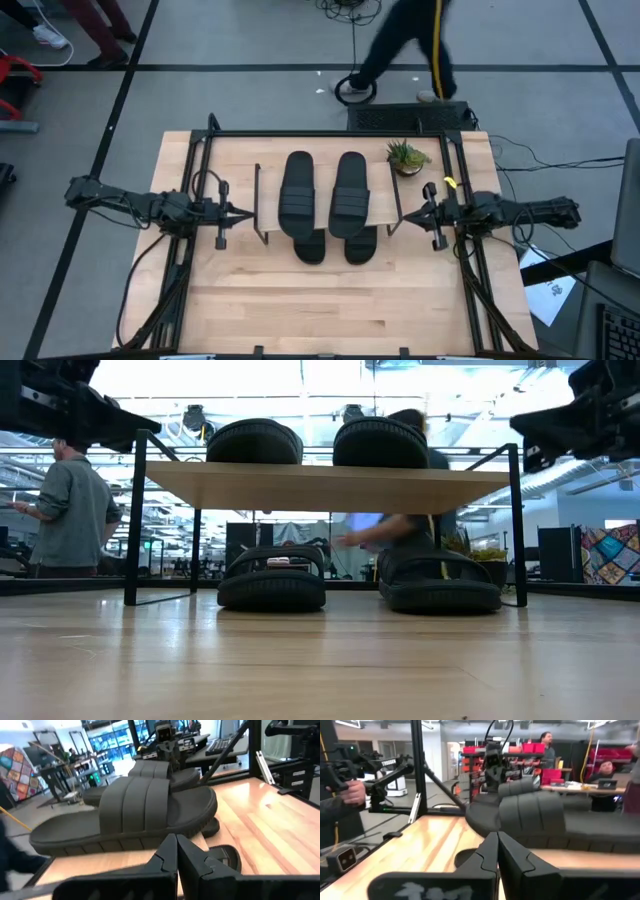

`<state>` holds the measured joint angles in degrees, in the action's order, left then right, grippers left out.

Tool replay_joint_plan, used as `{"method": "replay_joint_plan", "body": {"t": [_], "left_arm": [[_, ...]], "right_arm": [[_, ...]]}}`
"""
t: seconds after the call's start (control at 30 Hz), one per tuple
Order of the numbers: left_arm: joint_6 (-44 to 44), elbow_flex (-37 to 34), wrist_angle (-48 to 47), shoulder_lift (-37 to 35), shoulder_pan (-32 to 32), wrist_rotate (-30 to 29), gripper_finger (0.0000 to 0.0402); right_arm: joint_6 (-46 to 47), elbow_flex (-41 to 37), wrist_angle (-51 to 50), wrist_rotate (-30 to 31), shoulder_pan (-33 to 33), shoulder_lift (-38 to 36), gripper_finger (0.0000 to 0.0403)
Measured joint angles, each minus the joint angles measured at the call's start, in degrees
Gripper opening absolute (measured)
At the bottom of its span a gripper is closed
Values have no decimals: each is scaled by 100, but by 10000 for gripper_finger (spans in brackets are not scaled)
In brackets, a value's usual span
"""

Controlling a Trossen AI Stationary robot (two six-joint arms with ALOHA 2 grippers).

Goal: Pick and place slides into the shelf
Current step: Return to Home Position

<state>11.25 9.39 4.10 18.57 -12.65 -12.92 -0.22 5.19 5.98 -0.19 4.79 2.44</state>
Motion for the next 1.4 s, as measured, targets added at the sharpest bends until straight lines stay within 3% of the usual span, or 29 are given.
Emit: {"method": "replay_joint_plan", "body": {"t": [0.2, 0.37, 0.63, 0.87, 1.4], "left_arm": [[-45, 0, -108, -2, -86, 6, 0], [-64, -90, -116, -118, -184, 1, 0], [-128, -878, 618, -691, -255, -55, 0], [-158, -885, 248, -828, -255, -63, 0], [-1351, -881, 162, -806, -255, -23, 7]], "right_arm": [[131, -384, 637, -125, -113, -8, 0], [57, -408, 619, -163, -143, -3, 0], [82, -419, 598, -164, -143, -2, 0], [106, -424, 576, -164, -143, -2, 0], [-36, -432, 555, -140, -143, -2, 0]]}}
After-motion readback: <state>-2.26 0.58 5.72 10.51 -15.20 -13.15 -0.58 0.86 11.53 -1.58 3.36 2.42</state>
